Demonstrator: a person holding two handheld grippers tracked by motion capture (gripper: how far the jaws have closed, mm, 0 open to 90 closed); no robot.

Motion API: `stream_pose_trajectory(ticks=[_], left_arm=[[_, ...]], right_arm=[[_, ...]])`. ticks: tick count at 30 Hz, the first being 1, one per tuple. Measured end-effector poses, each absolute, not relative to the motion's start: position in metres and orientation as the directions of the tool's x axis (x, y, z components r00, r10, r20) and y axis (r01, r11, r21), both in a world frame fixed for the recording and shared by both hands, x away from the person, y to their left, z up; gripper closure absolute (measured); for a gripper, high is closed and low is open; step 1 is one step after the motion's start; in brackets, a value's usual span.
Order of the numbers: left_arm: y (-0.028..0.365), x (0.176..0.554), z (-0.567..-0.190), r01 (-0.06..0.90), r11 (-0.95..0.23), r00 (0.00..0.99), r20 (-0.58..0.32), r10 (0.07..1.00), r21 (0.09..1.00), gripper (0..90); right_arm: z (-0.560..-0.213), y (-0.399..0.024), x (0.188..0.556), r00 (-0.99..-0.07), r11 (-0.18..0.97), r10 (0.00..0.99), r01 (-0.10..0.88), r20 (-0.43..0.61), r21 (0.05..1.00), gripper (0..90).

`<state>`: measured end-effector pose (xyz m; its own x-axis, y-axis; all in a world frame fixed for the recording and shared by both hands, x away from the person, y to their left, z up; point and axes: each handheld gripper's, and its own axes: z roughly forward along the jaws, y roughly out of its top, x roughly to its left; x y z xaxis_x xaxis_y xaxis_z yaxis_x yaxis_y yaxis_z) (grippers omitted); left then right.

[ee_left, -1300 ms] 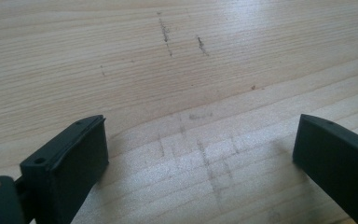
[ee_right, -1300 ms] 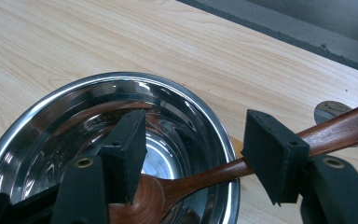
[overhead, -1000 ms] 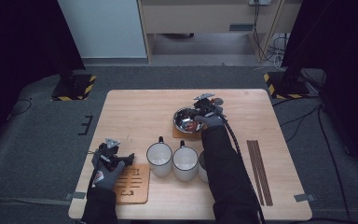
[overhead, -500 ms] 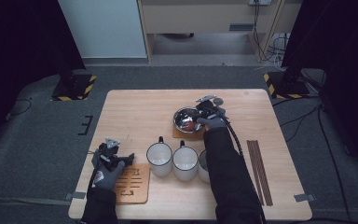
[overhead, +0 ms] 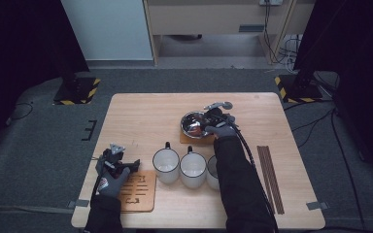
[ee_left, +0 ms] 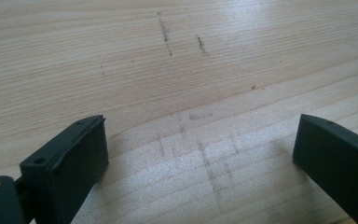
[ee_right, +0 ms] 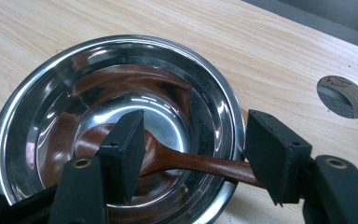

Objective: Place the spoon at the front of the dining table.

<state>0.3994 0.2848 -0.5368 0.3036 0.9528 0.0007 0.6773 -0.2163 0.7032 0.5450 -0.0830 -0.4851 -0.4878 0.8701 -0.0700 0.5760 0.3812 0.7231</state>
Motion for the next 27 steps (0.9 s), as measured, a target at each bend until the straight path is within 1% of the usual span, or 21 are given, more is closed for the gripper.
stream_pose_trajectory(ticks=[7,27], left_arm=[[0.2848,0.3994,-0.5368,0.677,-0.216,0.303,0.001,0.953,0.703,1.9],[0.2848,0.3994,-0.5368,0.677,-0.216,0.303,0.001,0.953,0.703,1.8]], right_arm=[[-0.4853,-0.0813,0.5437,-0.487,0.390,0.870,0.577,-0.081,0.718,37.7],[-0.4840,-0.0867,0.5378,-0.473,0.365,0.879,0.591,-0.057,0.720,37.4]])
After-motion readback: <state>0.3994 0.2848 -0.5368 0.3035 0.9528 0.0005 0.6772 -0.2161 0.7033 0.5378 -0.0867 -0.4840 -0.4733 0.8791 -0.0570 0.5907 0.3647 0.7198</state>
